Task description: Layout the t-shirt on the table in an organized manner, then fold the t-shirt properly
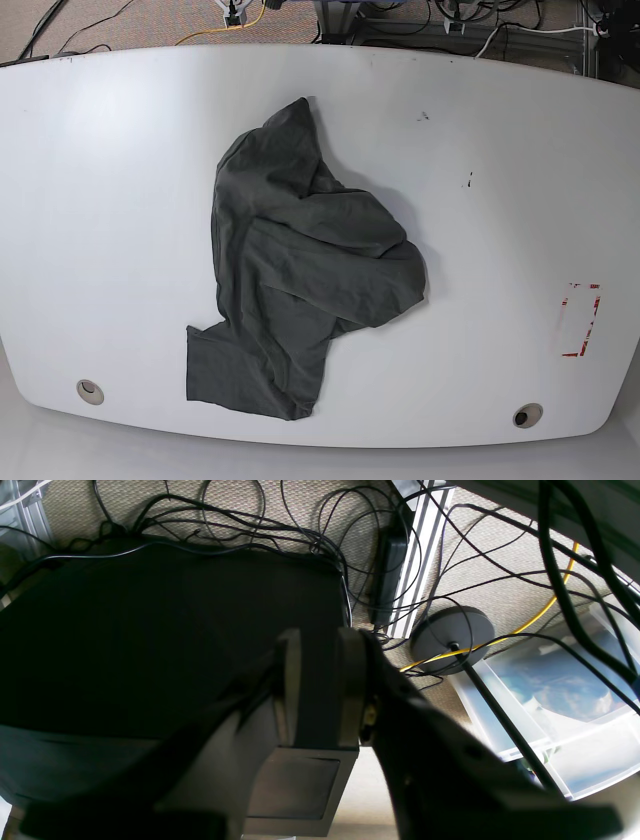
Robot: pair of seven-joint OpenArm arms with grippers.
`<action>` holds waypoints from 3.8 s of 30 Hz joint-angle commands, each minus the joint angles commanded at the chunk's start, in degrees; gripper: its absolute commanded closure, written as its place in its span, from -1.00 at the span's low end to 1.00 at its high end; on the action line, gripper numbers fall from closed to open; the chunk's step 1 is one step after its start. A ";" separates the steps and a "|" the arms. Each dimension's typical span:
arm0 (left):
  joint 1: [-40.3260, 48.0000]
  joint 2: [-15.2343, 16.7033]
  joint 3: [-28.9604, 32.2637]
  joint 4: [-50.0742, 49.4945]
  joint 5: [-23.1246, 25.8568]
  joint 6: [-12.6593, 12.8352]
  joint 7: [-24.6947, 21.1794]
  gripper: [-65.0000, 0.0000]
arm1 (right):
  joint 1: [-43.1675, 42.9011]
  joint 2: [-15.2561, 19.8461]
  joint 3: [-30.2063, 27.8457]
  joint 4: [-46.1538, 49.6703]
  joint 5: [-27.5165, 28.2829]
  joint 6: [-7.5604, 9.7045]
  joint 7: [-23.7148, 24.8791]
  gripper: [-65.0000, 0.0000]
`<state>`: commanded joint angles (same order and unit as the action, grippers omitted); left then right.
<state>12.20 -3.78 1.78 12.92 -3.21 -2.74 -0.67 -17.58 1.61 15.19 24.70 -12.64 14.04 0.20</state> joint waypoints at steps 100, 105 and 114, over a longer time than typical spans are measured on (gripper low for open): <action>61.16 -0.39 -10.79 90.34 -10.55 -0.65 -15.29 0.64 | -58.50 -0.60 -5.12 85.67 17.69 -0.28 10.40 0.56; 62.48 -0.39 -10.88 97.11 -10.72 -0.65 -15.29 0.64 | -58.07 -0.43 -4.16 89.89 18.22 -0.28 10.40 0.56; 57.73 -0.39 -10.53 100.98 -10.46 -0.65 -15.29 0.64 | -48.66 -0.43 -3.01 91.04 18.31 -0.28 10.40 0.56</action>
<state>69.93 -4.18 -8.75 113.89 -13.67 -3.38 -15.96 -66.24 1.19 12.18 115.74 5.67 13.76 10.59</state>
